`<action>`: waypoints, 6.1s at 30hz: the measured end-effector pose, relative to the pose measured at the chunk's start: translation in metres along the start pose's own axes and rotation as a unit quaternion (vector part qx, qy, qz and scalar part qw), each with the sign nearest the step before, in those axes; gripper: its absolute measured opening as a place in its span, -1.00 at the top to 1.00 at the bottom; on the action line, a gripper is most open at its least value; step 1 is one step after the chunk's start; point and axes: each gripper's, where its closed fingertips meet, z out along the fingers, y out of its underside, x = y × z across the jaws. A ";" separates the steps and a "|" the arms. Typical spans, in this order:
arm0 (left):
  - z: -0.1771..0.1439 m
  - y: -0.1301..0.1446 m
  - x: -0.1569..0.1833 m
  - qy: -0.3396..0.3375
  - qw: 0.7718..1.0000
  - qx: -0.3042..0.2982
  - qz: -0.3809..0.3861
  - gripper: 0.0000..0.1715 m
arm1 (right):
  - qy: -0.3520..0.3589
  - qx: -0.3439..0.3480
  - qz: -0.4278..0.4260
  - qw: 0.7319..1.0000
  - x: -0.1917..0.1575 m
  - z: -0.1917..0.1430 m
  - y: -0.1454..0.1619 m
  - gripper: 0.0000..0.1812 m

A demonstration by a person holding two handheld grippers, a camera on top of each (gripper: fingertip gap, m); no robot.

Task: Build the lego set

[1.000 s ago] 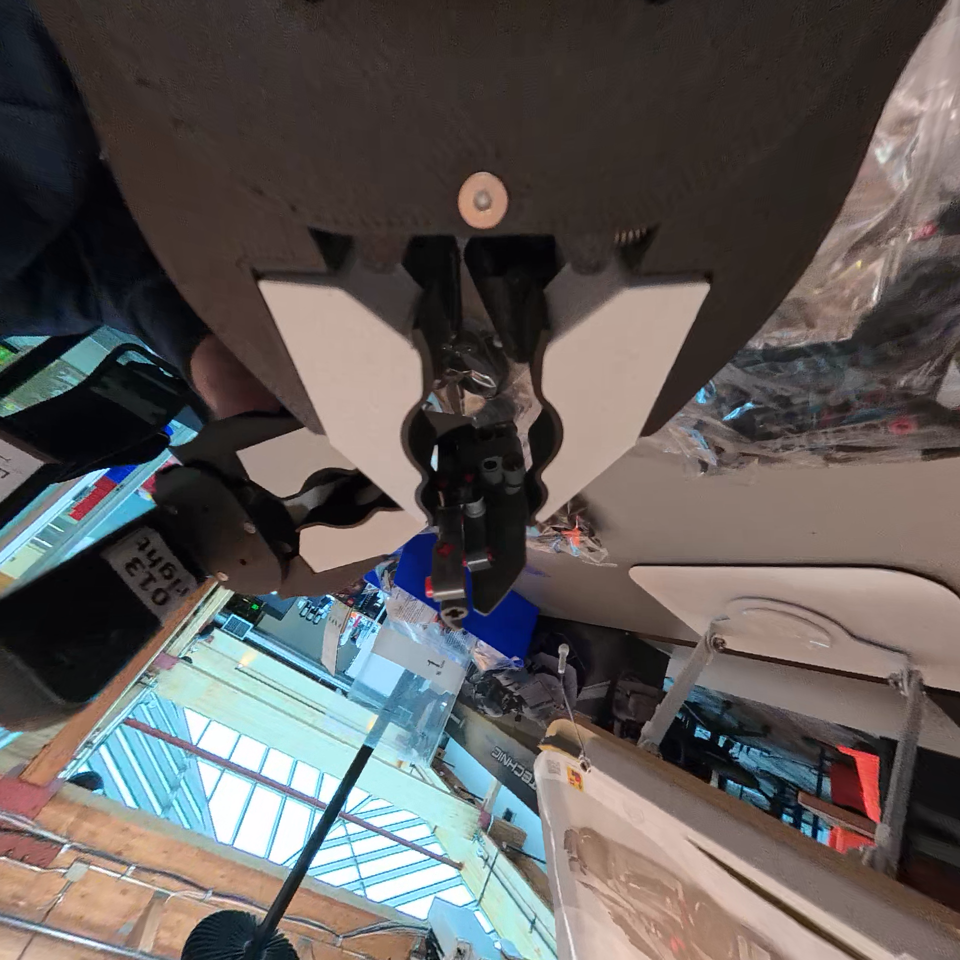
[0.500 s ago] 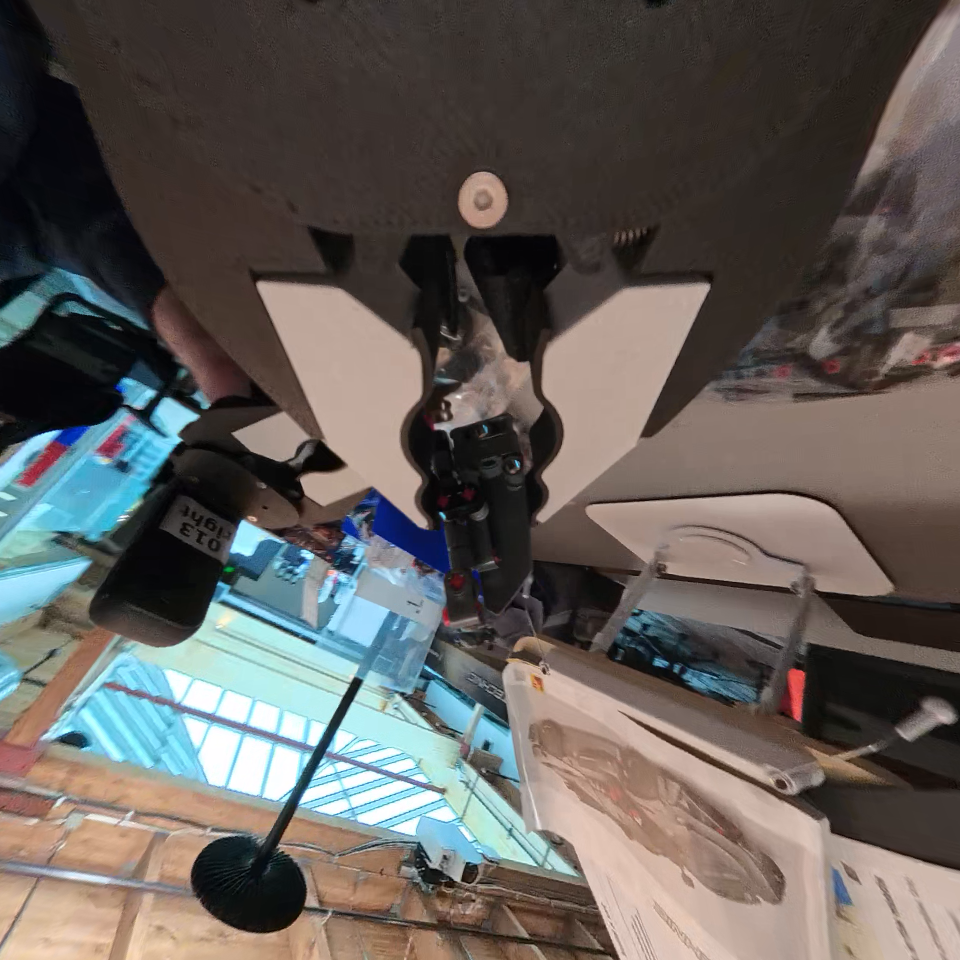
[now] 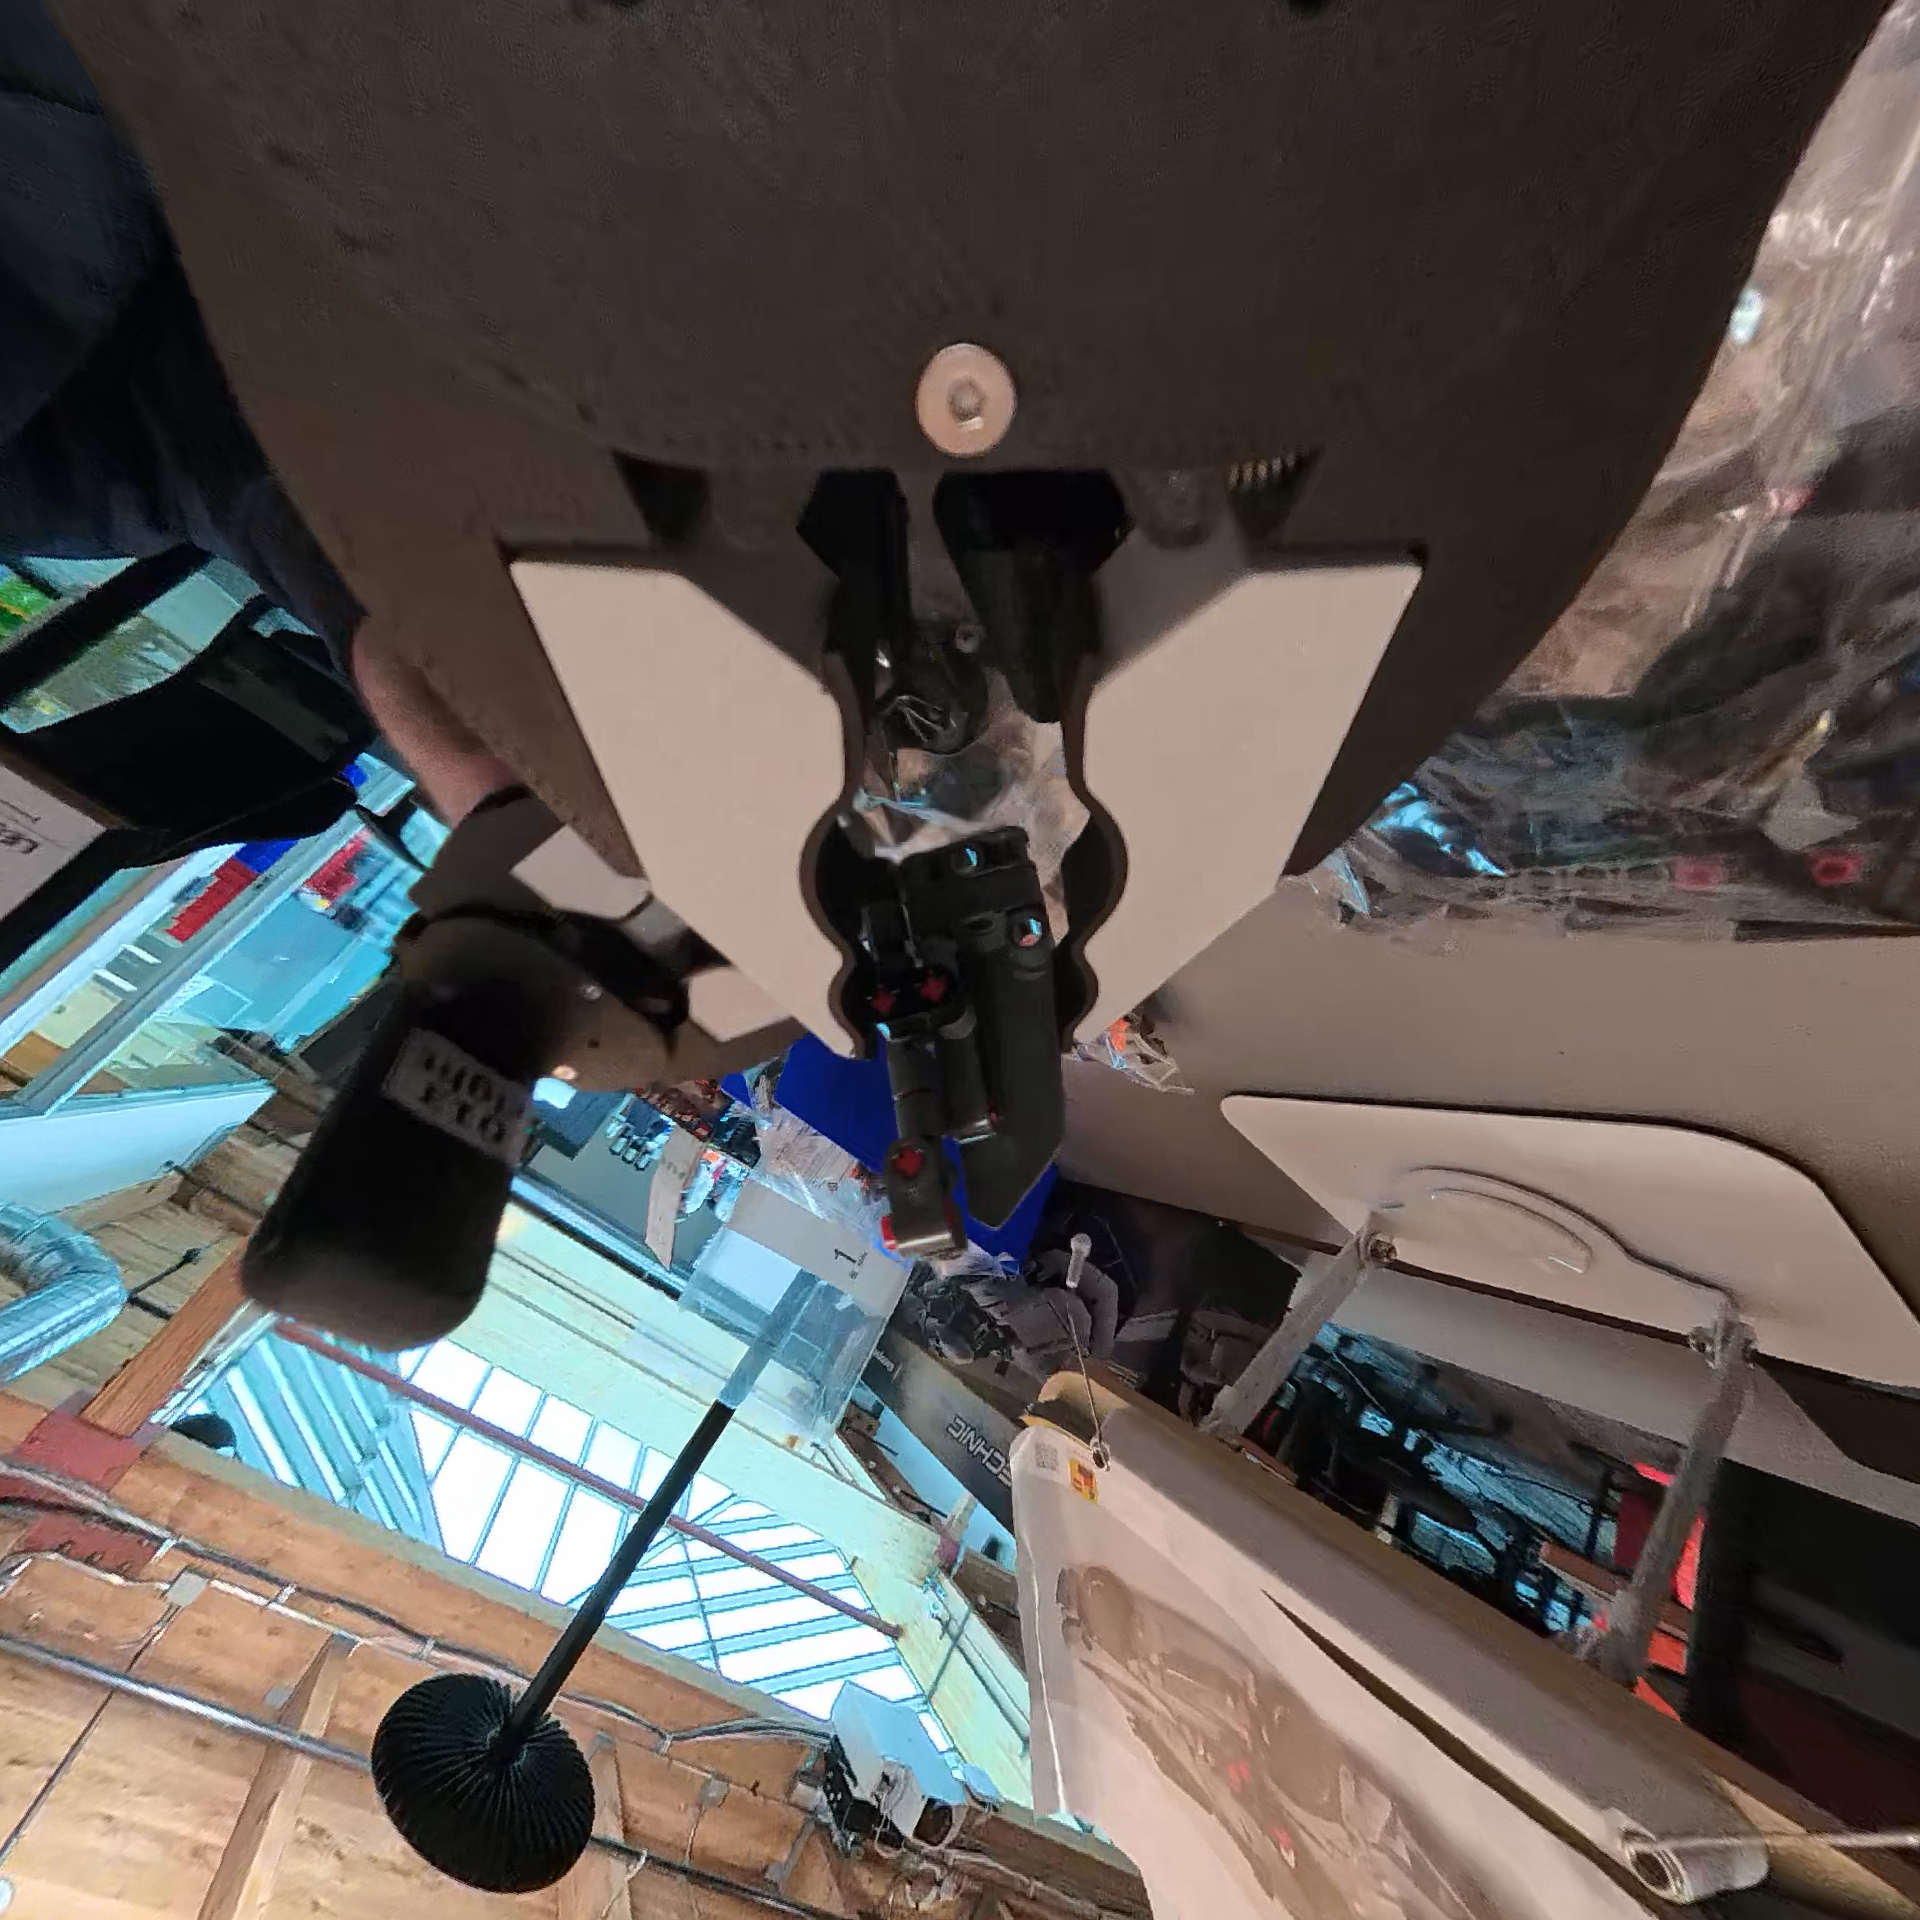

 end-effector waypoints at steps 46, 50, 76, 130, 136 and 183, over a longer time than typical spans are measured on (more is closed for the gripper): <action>-0.010 -0.029 0.047 0.200 0.975 0.072 -0.070 0.61 | -0.109 0.149 0.079 0.980 -0.025 -0.030 -0.060 0.53; -0.004 -0.018 0.062 0.217 0.975 0.045 -0.029 0.61 | -0.160 0.200 0.129 0.958 -0.025 -0.033 -0.078 0.64; -0.044 -0.078 0.013 0.041 0.989 0.139 0.023 0.65 | 0.097 0.101 -0.048 0.989 -0.002 -0.045 -0.031 1.00; 0.006 -0.006 0.070 0.151 0.982 0.038 0.108 0.71 | 0.076 0.099 -0.155 0.980 -0.017 -0.027 -0.052 0.84; -0.007 -0.023 0.049 0.061 0.979 0.041 0.188 0.72 | 0.015 0.098 -0.048 0.994 -0.003 -0.050 -0.034 0.61; 0.101 0.044 0.044 -0.031 0.915 -0.140 0.378 1.00 | 0.303 -0.099 0.266 0.910 0.153 -0.257 0.266 -0.57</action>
